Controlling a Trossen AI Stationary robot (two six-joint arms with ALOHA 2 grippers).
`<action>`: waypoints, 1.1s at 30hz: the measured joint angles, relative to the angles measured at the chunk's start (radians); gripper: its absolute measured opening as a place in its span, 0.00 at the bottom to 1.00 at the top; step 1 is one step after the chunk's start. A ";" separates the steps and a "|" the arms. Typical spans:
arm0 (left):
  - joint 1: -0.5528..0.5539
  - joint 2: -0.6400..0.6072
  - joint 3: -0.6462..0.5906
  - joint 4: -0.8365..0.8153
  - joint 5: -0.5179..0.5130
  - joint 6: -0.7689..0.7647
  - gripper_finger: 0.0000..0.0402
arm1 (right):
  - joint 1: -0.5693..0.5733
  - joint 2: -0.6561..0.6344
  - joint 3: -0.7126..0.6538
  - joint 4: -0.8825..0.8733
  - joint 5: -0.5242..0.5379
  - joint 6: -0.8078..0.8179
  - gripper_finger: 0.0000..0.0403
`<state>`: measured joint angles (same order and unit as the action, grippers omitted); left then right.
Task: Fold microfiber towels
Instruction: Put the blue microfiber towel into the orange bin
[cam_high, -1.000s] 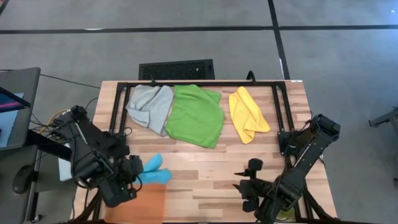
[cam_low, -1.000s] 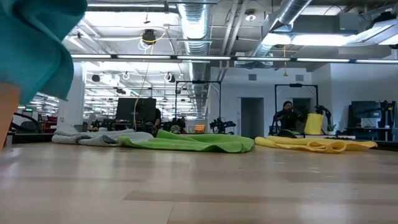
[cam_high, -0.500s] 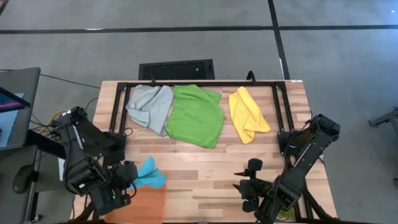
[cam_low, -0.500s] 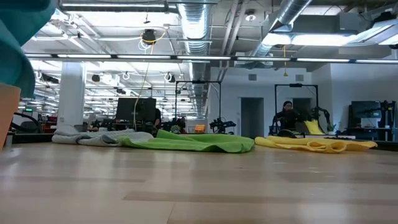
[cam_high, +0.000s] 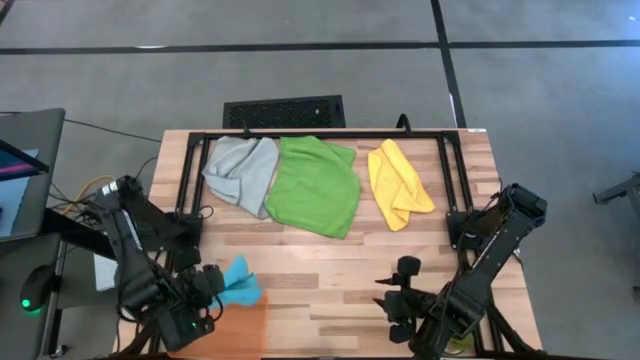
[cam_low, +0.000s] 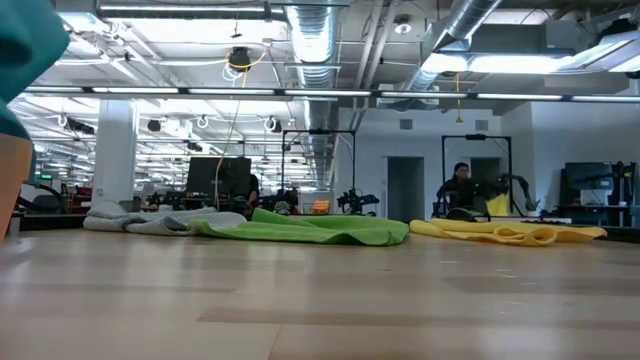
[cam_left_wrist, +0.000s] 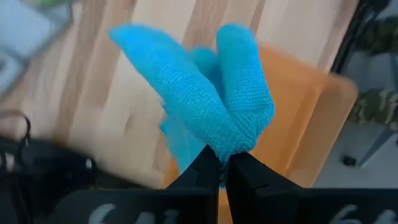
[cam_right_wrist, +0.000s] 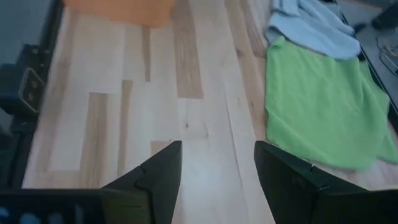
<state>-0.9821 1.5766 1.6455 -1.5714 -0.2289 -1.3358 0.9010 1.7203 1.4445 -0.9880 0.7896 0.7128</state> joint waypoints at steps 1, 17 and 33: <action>-0.002 0.009 -0.006 0.000 0.022 -0.010 0.00 | -0.001 0.000 0.000 0.021 -0.001 -0.022 0.56; -0.028 0.079 -0.005 0.034 -0.007 0.000 0.00 | -0.047 0.000 0.000 0.137 -0.002 -0.164 0.56; -0.028 0.076 0.180 0.050 -0.338 -0.020 0.00 | -0.053 0.000 0.000 0.138 -0.003 -0.164 0.56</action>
<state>-1.0103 1.6529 1.8258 -1.5219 -0.5670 -1.3561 0.8482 1.7203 1.4445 -0.8505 0.7868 0.5484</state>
